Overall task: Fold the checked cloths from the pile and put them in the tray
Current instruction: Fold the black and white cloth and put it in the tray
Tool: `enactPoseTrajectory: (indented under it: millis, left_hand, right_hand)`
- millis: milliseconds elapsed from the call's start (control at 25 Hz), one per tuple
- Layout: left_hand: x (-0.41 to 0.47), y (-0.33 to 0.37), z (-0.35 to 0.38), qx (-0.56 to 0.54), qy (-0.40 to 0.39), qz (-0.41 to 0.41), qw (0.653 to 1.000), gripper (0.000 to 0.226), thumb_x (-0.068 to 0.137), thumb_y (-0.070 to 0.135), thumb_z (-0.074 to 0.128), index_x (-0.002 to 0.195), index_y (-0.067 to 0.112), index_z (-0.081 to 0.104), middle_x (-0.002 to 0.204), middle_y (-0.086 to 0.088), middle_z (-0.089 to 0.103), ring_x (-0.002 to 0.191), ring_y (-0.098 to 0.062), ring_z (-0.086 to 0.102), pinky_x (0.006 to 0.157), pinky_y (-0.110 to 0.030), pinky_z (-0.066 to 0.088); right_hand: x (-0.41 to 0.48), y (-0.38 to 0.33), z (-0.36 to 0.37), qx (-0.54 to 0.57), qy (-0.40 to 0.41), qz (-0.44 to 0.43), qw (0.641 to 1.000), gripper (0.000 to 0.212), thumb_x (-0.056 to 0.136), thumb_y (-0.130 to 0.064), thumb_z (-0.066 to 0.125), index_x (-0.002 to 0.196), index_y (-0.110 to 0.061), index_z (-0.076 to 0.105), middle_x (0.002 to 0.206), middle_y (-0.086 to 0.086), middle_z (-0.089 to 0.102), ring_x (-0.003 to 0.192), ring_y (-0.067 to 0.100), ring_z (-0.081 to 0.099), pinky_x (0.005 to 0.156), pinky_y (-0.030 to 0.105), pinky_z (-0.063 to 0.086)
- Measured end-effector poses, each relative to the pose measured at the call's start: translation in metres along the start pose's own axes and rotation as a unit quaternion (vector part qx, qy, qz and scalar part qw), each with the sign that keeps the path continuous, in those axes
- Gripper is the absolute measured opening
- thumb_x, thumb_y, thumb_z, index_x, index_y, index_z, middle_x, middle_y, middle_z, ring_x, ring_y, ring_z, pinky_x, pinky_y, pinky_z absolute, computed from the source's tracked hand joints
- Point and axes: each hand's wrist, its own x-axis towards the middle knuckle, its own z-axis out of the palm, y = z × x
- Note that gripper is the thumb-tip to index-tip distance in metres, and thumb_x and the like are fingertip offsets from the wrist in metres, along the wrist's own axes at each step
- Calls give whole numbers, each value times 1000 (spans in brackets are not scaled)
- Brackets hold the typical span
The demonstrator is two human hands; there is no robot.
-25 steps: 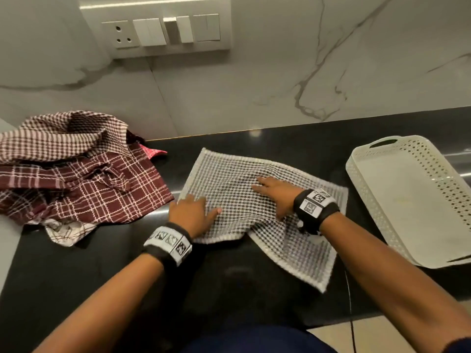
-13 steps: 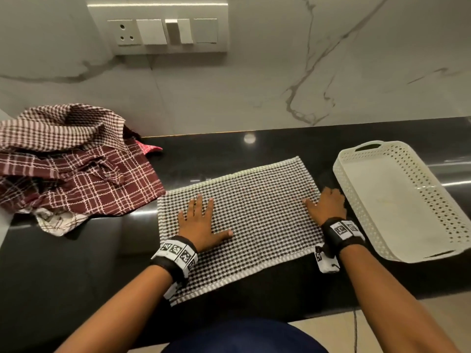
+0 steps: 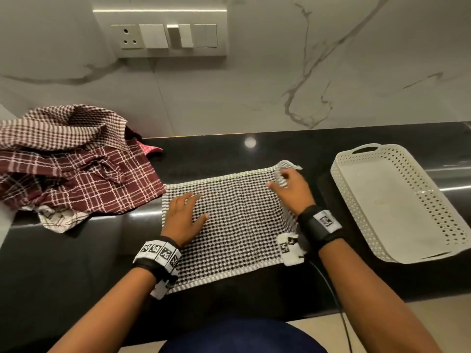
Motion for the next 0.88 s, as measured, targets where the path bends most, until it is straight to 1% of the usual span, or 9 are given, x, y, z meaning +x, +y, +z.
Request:
enactPoseTrajectory:
  millis: [40,120,280,520,640,680,720,800,880]
  left_hand:
    - [-7,-13,-6,-11,10,-13,1000,67,90,51,60,147,22,39,154,-11,34,143,-29,26,118,-49,25]
    - [-24,-37,-13,4,-22,-33,999,71,89,47,62,150,21,36,158,-11,28,146,-29,23,119,-48,25]
    - [-37,-41,-5,80,-91,-21,992,85,91,61,51,157,23,14,165,-9,0,152,-27,2,124,-44,11]
    - [-13,37,27,115,-127,-15,985,95,84,77,37,157,28,2,165,-7,-9,152,-25,-6,121,-52,1]
    - [2,80,40,112,-121,2,986,88,84,78,36,155,29,17,165,-5,4,151,-27,4,119,-54,-1]
    - [5,86,41,87,-98,13,991,80,86,75,36,150,29,30,162,-6,17,149,-28,14,120,-53,6]
    - [9,89,40,33,-70,16,997,70,89,72,36,142,27,44,154,-8,34,143,-27,29,119,-51,19]
    - [19,89,28,-148,-48,-32,987,64,90,73,33,110,21,65,119,-6,65,112,-22,61,99,-42,49]
    - [40,91,15,-345,-85,-149,923,65,87,76,36,86,18,65,88,-4,71,78,-19,70,77,-39,58]
  right_hand:
    - [-5,-15,28,-9,-21,-30,999,33,86,-32,74,113,-19,60,106,-5,64,92,9,59,79,23,44]
    - [-17,-36,89,-45,-67,-66,995,27,91,-31,67,113,-17,59,106,1,66,92,16,60,80,27,43]
    - [-30,-26,147,-115,-164,-23,979,21,96,-30,60,109,-15,55,101,7,66,92,27,61,73,32,41]
    - [-4,22,62,-136,-123,2,983,27,97,-35,58,100,-8,63,100,10,66,93,27,61,73,30,37]
    - [2,31,13,-139,-96,-27,985,22,97,-33,59,90,-12,61,91,6,63,87,24,58,73,30,38]
    - [1,27,7,-138,-89,-47,985,21,97,-33,59,89,-14,61,90,4,63,86,22,58,73,31,40]
    - [-1,20,7,-140,-83,-70,984,21,97,-35,59,90,-15,62,89,2,64,85,20,58,74,32,43]
    - [-11,1,23,-155,-85,-115,978,20,97,-38,58,94,-19,64,89,0,66,82,18,60,74,34,47]
    - [-23,-17,50,-212,-106,-161,958,21,96,-39,55,101,-21,64,92,1,70,85,22,63,74,38,51]
